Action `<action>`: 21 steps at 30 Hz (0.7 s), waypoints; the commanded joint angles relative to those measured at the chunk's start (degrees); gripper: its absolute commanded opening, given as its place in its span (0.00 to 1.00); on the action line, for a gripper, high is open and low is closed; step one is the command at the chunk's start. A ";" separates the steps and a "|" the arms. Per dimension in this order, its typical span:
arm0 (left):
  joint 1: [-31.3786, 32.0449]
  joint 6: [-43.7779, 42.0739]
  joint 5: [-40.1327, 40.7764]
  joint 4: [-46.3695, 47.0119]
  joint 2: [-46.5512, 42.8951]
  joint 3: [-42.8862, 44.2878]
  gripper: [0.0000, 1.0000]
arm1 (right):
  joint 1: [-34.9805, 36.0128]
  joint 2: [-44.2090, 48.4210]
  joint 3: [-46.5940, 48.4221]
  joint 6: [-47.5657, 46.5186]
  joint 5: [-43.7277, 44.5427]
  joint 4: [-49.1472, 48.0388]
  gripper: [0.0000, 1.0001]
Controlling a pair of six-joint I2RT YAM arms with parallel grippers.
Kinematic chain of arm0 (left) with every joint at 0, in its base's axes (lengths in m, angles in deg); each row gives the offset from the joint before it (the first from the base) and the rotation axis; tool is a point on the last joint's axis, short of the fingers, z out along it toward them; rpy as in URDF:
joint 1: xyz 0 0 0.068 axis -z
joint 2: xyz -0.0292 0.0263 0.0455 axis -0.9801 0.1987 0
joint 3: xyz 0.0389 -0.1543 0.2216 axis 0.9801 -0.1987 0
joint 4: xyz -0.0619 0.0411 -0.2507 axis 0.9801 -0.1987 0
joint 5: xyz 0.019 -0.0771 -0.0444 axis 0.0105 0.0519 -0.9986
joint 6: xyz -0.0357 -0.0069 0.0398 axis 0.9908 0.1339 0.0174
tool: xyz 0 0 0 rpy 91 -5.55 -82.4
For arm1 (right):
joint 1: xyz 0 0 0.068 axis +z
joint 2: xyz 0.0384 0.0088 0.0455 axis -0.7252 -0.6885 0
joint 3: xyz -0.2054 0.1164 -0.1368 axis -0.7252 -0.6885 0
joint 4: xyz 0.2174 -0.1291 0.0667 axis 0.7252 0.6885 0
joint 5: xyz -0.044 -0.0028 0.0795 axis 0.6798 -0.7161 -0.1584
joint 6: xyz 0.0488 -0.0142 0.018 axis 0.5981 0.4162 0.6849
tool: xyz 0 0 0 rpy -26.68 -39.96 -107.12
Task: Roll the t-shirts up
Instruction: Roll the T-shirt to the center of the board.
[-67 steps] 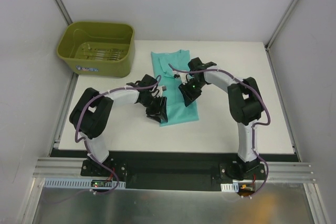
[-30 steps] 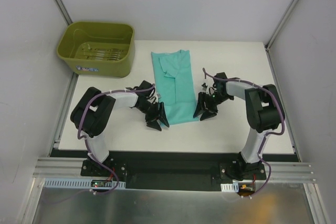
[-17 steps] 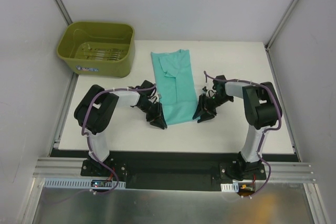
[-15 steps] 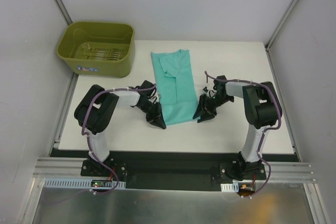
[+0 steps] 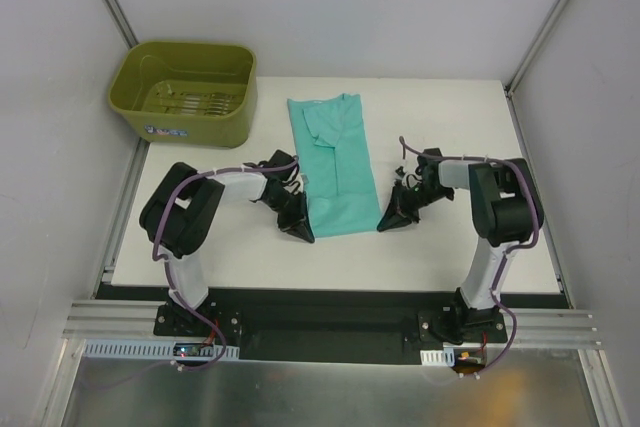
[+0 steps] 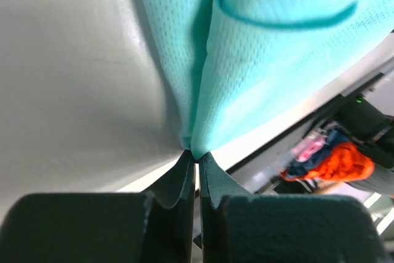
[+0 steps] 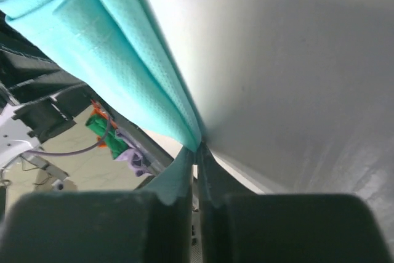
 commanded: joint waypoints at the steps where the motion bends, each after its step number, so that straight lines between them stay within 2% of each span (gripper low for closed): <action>1: 0.10 -3.11 2.00 -2.55 -4.83 0.79 0.00 | -0.33 4.19 -0.48 -2.69 0.76 -2.12 0.01; 3: -0.33 -3.64 0.16 -2.29 -5.97 0.62 0.00 | -0.33 6.12 -0.30 -2.77 -0.12 -2.20 0.01; 5: -1.38 -3.99 -1.34 -1.76 -6.85 0.09 0.00 | -0.33 7.70 0.22 -4.43 -2.57 -0.98 0.07; 7: -2.27 -3.38 -5.02 -0.36 -6.94 -0.43 0.00 | -0.24 11.39 3.47 -11.62 -0.40 4.54 0.25; 9: -3.67 -2.24 -10.63 1.13 -7.12 -0.87 0.00 | 0.19 16.03 5.67 -20.81 1.71 8.32 0.34; 10: -4.11 -0.40 -12.49 3.14 -7.12 -1.31 0.00 | 0.63 17.89 5.42 -24.01 4.16 8.52 0.44; 11: -4.38 0.74 -13.99 4.47 -6.94 -1.66 0.00 | 1.85 20.17 4.80 -26.83 5.23 8.17 0.47; 12: -4.82 1.80 -15.57 5.79 -6.94 -2.02 0.00 | 2.65 22.19 3.75 -30.25 5.85 6.69 0.59; 14: -4.91 3.39 -18.92 8.16 -6.85 -2.02 0.00 | 6.32 27.73 0.15 -41.31 6.38 5.97 0.67; 17: -5.52 4.88 -22.34 10.80 -6.50 -1.32 0.00 | 13.61 36.16 -7.83 -54.77 9.80 1.07 0.92; 18: -5.70 5.15 -23.13 11.51 -6.33 -1.23 0.00 | 15.56 38.80 -10.38 -56.81 11.72 -5.04 0.96; 20: -6.40 5.94 -25.15 12.30 -5.37 -0.53 0.00 | 20.29 43.81 -17.13 -61.98 16.48 -11.23 1.00; 21: -6.58 6.20 -25.69 13.00 -5.10 -0.44 0.00 | 21.80 44.27 -18.31 -63.40 17.88 -15.43 0.97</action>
